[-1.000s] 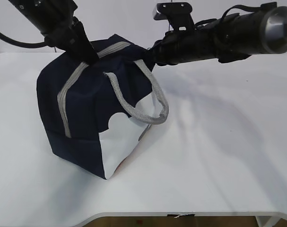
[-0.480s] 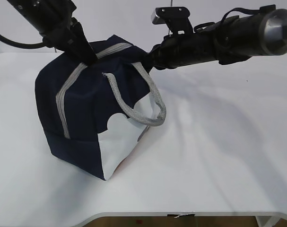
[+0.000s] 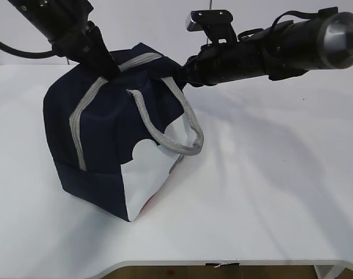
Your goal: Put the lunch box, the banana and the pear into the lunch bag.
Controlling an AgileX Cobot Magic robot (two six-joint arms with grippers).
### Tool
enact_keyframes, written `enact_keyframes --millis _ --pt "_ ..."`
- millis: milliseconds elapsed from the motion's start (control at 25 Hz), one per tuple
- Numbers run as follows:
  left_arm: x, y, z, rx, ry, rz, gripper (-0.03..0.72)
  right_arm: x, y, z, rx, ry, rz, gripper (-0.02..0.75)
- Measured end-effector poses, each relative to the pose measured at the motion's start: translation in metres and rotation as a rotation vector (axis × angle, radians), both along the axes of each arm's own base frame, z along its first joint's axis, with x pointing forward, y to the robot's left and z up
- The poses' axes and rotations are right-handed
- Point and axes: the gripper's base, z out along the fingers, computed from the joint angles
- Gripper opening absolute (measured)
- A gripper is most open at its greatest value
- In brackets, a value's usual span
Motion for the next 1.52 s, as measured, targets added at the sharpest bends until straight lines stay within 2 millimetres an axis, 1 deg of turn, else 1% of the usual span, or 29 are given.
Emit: enact_keyframes --millis 640,840,1360,1520 --pt "-0.0001 -0.0001 0.0000 -0.001 0.001 0.000 0.008 0.0001 -0.0001 -0.0003 -0.009 -0.006 0.005 0.006" --pt "-0.0001 -0.0001 0.0000 -0.001 0.001 0.000 0.008 0.0016 0.0002 -0.0086 -0.015 0.010 0.003 0.006" --pt "-0.0001 -0.0001 0.0000 -0.001 0.001 0.000 0.008 0.0016 0.0002 -0.0087 -0.019 0.008 0.006 0.007" --pt "-0.0001 -0.0001 0.0000 -0.001 0.002 0.001 0.008 0.0016 0.0002 -0.0087 -0.030 0.000 0.013 0.022"
